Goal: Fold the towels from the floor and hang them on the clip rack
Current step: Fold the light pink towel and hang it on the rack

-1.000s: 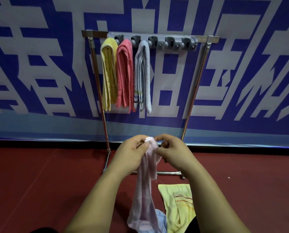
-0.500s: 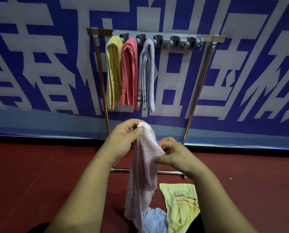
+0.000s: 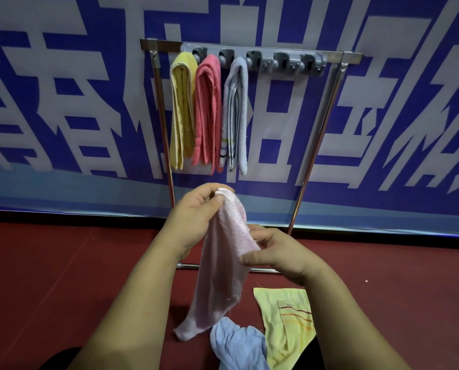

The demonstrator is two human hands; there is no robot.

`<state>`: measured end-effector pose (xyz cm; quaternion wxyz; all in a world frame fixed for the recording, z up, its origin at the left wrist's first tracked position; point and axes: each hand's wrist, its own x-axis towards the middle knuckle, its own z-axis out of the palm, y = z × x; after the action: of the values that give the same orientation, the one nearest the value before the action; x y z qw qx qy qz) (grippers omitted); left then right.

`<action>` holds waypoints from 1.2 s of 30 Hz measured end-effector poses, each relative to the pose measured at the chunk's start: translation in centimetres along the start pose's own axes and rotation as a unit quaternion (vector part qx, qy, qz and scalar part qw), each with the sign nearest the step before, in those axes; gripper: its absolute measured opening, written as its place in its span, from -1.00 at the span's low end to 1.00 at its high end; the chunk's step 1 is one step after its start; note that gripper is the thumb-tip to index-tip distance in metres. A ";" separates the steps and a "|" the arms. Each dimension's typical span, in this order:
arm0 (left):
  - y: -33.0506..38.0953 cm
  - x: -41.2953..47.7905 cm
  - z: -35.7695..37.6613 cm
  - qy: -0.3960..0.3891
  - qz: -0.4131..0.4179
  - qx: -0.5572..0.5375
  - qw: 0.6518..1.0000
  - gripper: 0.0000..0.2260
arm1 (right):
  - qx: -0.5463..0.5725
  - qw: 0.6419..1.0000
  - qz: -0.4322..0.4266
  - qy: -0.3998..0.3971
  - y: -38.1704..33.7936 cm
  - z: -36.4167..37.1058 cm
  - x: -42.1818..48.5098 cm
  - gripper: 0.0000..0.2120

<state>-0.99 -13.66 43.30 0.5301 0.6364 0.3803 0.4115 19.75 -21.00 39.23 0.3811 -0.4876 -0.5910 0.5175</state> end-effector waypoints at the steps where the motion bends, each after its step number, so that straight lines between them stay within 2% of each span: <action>1: 0.0 0.0 0.0 0.001 -0.001 0.001 1.000 -0.76 | 0.026 1.000 -0.006 -0.008 -0.1 0.1 -0.1 -0.68; 4: -0.3 0.1 0.0 0.007 -0.003 0.011 1.000 -0.77 | 0.102 0.994 -0.021 -0.015 -0.7 0.3 -0.3 -0.66; 7: -0.6 0.0 0.0 0.019 -0.006 0.010 1.000 -0.79 | 0.082 0.996 -0.018 -0.010 -0.7 0.1 -0.1 -0.80; 11: -0.9 0.0 -0.2 0.042 0.002 -0.001 0.999 -0.79 | -0.096 0.995 0.027 0.004 0.4 -0.6 0.1 -0.81; 15: -1.3 -0.2 -0.4 0.050 -0.001 0.008 0.999 -0.80 | -0.321 0.946 0.033 0.039 0.4 -1.5 -0.1 -0.84; 17: -1.5 -0.2 -0.5 0.063 -0.003 0.012 0.998 -0.80 | -0.360 0.928 0.031 0.096 0.0 -2.0 -0.5 -0.82; 21: -1.7 -0.1 -0.8 0.073 -0.009 0.014 0.997 -0.79 | -0.344 0.920 0.009 0.188 -1.1 -2.9 -1.2 -0.85; 26: -1.5 -0.1 -1.1 0.072 -0.014 0.013 0.997 -0.74 | -0.357 0.904 -0.010 0.233 -3.2 -3.2 -1.7 -0.80; 30: -0.8 -0.1 -1.3 0.077 -0.013 0.009 0.997 -0.74 | -0.352 0.910 -0.032 0.216 -4.7 -3.4 -2.1 -0.81; 34: 0.2 -0.1 -1.8 0.082 -0.005 0.010 0.997 -0.75 | -0.286 0.935 -0.078 0.197 -6.6 -3.1 -2.7 -0.86; 36: 0.6 -0.2 -1.9 0.085 -0.001 0.010 0.996 -0.77 | -0.282 0.932 -0.098 0.206 -7.3 -3.0 -2.8 -0.87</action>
<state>-2.78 -13.26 44.10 0.4898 0.6043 0.4290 0.4592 21.99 -22.92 47.09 0.3900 -0.6106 -0.6660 0.1776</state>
